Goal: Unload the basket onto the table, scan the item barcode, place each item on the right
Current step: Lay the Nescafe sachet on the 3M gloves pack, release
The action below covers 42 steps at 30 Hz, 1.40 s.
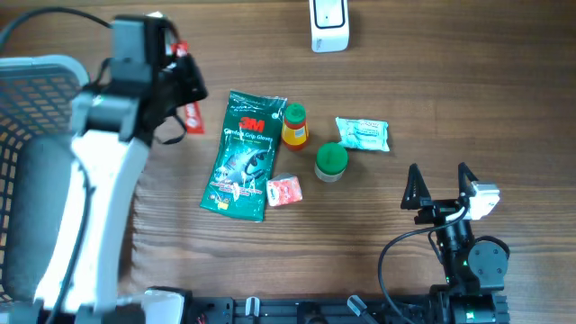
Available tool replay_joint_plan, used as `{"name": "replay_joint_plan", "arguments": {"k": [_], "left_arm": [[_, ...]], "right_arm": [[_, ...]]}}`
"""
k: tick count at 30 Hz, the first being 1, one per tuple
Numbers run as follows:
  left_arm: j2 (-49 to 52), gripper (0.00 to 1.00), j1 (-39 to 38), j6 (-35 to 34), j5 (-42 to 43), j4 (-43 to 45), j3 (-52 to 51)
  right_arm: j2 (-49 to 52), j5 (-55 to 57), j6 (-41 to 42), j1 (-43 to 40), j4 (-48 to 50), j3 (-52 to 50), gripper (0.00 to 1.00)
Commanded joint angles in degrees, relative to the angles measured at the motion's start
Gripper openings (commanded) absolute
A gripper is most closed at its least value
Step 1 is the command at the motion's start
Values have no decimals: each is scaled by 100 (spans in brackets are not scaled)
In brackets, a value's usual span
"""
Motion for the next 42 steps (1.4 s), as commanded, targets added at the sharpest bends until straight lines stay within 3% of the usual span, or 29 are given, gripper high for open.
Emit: {"name": "replay_joint_plan", "arguments": {"k": [1, 4, 7, 10, 13, 15, 18, 19, 20, 22, 23, 29, 31, 35, 42], "left_arm": [[1126, 4, -424, -1517, 828, -22, -323], [1985, 4, -660, -1980, 935, -7, -380], [2326, 4, -887, -1976, 927, -9, -450], [2382, 4, -1021, -2068, 693, 87, -658], [2382, 4, -1139, -2688, 501, 444, -1381], [2382, 4, -1141, -3126, 551, 791, -1740], [2363, 6, -1141, -3154, 885, 986, -1757], [2363, 35, -1141, -3152, 964, 1036, -1757], [2363, 77, -1141, -3154, 999, 1038, -1757], [2354, 98, -1141, -3119, 994, 1036, -1753], [2328, 100, -1141, -3003, 992, 1040, -1753], [1025, 100, -1134, -2376, -686, 1034, -1746], [83, 100, -1134, -1497, -1158, 1027, -1749], [-1202, 100, -1139, -144, -1222, 599, -1749], [-3484, 100, -1139, 20, -1513, -907, -1749]], "right_arm": [[-35, -22, -105, 4, 15, -7, 100], [-35, -22, -105, 4, 15, -7, 99], [-35, -22, -105, 4, 15, -7, 100], [-35, -22, -103, 4, 15, -7, 100], [-35, -24, -105, 4, 15, -7, 100], [-35, -22, -105, 4, 15, -7, 100], [-35, -22, -107, 4, 15, -7, 100], [-35, -22, -105, 4, 15, -7, 100], [-35, -22, -105, 4, 15, -7, 100], [-35, -22, -103, 4, 15, -7, 100], [-35, -22, -105, 4, 15, -7, 100], [-35, -22, -105, 4, 15, -7, 100], [-35, -22, -105, 4, 15, -7, 100], [-35, -22, -105, 4, 15, -7, 99], [-35, -22, -107, 4, 15, -7, 100]]}}
